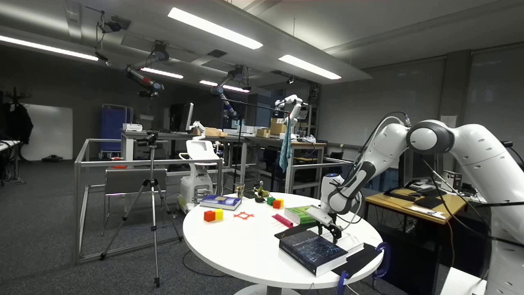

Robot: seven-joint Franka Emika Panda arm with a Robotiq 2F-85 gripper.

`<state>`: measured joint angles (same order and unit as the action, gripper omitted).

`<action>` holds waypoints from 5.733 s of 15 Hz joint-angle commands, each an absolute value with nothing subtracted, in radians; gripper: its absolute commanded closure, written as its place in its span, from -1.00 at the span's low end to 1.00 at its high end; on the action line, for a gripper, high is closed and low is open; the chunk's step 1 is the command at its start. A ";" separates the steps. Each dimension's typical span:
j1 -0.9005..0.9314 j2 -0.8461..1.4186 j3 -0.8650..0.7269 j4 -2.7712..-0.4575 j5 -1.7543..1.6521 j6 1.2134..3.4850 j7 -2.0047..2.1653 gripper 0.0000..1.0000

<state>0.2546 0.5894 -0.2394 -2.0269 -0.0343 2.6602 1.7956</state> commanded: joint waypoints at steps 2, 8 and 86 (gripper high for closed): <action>0.264 0.585 -0.225 -2.028 -0.054 2.646 1.811 -1.00; 0.272 0.587 -0.208 -2.031 -0.054 2.646 1.807 -1.00; 0.019 0.606 -0.112 -1.992 0.286 2.595 1.340 -1.00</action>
